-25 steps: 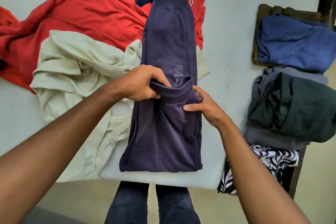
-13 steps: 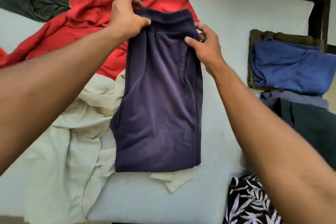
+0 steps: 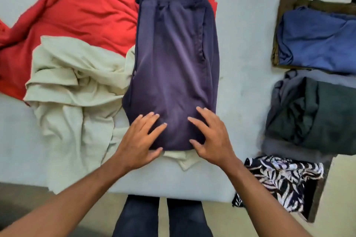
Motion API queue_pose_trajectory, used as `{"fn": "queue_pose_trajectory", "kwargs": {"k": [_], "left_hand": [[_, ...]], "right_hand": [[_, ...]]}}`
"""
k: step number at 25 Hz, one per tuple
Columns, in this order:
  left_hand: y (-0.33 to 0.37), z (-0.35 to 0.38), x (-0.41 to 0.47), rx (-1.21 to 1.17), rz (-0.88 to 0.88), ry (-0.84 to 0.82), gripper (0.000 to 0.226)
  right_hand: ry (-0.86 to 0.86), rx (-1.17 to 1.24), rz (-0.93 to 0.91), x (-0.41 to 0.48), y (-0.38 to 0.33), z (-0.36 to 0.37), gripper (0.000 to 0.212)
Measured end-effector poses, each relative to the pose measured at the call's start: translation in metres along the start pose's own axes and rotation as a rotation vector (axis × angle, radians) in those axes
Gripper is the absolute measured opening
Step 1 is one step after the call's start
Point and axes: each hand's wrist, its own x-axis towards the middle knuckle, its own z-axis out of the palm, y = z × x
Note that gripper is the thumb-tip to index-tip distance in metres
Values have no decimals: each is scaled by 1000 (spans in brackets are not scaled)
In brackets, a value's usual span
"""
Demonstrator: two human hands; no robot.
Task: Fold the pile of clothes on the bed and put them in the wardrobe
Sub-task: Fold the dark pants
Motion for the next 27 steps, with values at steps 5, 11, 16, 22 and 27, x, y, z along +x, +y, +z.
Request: {"fn": "queue_pose_trajectory", "kwargs": {"k": [5, 11, 16, 22, 27], "left_hand": [[-17, 21, -13, 93, -96, -184, 92], [-15, 6, 5, 131, -43, -223, 60], [-26, -54, 29, -119, -40, -332, 57], [-7, -108, 30, -166, 4, -449, 63], [34, -127, 6, -130, 63, -345, 43]], "right_hand": [[-189, -157, 21, -28, -5, 30, 94], [34, -207, -20, -20, -8, 38, 61], [18, -127, -103, 17, -25, -12, 28], [-186, -111, -24, 25, -54, -74, 21], [-272, -207, 21, -11, -79, -92, 15]]}}
